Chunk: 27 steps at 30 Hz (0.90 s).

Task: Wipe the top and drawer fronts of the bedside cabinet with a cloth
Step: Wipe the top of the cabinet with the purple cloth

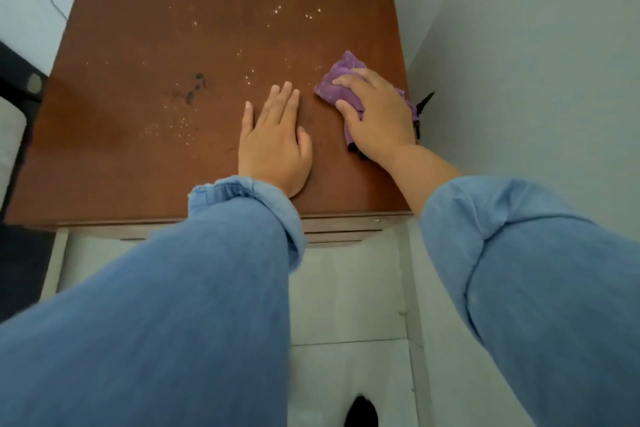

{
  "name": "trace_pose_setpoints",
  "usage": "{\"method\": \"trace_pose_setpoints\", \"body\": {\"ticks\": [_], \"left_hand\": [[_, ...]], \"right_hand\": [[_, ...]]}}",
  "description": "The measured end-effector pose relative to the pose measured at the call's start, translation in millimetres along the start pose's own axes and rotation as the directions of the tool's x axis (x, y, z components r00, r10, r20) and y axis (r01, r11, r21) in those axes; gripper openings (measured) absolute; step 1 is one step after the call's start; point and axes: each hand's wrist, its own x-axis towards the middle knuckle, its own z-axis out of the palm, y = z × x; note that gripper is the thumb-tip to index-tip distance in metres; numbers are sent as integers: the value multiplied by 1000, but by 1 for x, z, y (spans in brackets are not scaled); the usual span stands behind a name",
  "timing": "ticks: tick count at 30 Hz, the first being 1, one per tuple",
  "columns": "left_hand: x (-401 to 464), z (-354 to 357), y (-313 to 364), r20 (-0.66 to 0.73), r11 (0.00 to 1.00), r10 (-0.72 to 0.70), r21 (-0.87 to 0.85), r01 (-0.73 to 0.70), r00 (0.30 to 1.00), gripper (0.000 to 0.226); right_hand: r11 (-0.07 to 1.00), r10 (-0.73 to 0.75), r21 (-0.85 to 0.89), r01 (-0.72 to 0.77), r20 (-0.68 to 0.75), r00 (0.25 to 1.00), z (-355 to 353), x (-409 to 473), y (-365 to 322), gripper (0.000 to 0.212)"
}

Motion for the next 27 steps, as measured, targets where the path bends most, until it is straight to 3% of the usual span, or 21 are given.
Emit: {"method": "trace_pose_setpoints", "body": {"ticks": [12,17,22,27], "left_hand": [[-1,-3,2,20,1000,2,18,-2,1000,55],[-9,-4,3,60,999,30,37,-32,998,55],[-12,-7,1,75,999,46,-15,-45,996,57],[31,-16,-10,-44,997,30,-69,-33,999,60]], "right_hand": [[993,-28,108,47,-177,984,1,-135,-27,27],[976,-76,190,106,-163,984,-10,-168,-36,24],[878,215,466,-113,-172,961,-31,-137,-40,25],[842,338,509,-180,-238,910,-37,-50,-29,25]]}}
